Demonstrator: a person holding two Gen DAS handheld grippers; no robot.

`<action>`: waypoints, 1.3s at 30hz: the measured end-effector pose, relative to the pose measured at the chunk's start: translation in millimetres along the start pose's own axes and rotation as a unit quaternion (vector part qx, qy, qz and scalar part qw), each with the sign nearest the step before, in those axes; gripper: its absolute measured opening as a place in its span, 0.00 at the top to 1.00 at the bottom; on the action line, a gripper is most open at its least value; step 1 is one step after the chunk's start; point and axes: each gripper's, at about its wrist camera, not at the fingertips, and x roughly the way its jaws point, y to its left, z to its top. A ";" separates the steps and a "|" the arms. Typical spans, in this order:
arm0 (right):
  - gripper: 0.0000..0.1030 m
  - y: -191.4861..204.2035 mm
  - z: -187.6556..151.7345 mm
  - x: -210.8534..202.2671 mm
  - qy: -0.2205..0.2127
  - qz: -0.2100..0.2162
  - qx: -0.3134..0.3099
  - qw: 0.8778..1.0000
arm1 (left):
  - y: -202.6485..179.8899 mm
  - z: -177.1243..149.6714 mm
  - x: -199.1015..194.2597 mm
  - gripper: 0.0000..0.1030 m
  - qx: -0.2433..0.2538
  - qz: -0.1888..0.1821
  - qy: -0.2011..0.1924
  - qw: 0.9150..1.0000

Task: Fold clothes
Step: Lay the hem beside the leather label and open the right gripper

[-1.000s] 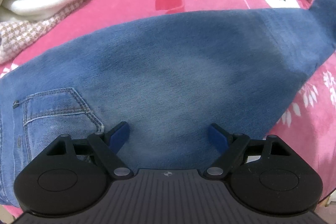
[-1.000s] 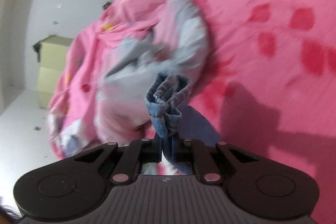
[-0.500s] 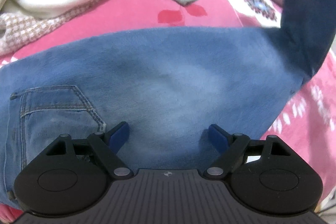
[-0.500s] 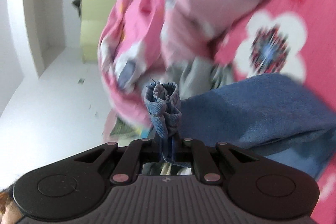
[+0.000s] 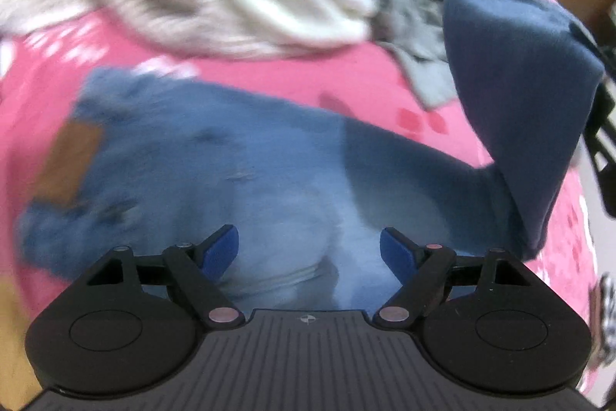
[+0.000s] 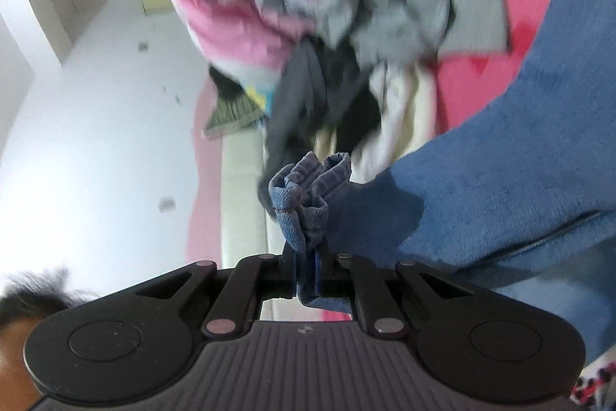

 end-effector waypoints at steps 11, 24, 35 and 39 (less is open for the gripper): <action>0.92 1.9 -120.7 140.6 0.151 -0.147 -0.325 0.922 | 97.1 -26.8 -57.6 0.21 -0.179 -0.010 -0.038 0.983; 0.92 3.5 -237.5 168.4 0.152 -0.219 -0.663 0.700 | 156.8 -54.0 -87.8 0.21 -0.259 -0.009 -0.071 0.963; 0.92 -4.2 -278.2 185.9 0.141 -0.211 -0.752 0.608 | 167.8 -57.3 -86.6 0.21 -0.269 -0.005 -0.073 0.960; 0.92 -15.9 -286.0 191.6 0.156 -0.218 -0.760 0.592 | 169.6 -55.9 -84.7 0.21 -0.270 -0.001 -0.070 0.960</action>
